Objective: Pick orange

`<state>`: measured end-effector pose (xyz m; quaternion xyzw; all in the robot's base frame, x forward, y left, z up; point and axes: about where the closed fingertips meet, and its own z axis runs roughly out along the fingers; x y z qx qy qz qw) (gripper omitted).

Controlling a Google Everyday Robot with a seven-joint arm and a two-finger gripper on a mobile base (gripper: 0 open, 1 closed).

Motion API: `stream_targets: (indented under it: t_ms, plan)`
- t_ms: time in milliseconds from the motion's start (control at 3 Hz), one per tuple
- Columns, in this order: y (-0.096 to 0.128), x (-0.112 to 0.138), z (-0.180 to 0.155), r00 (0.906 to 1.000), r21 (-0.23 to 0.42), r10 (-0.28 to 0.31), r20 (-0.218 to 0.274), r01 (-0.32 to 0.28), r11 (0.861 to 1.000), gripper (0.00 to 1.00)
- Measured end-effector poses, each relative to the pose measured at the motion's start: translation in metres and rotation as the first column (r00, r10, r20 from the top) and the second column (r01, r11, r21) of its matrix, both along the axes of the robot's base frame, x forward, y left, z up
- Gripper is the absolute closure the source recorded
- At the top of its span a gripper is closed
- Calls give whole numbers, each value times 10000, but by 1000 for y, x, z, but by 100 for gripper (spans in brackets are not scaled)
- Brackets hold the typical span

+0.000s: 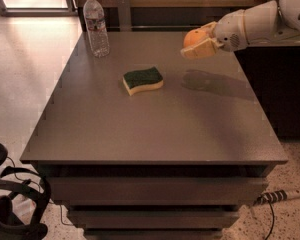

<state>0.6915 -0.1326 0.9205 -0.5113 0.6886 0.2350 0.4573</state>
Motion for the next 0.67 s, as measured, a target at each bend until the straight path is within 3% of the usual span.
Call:
stream_targets:
  t_ms: [667]
  plan:
    - [21,-29,49,9924,-643,375,1171,-301,9975,100]
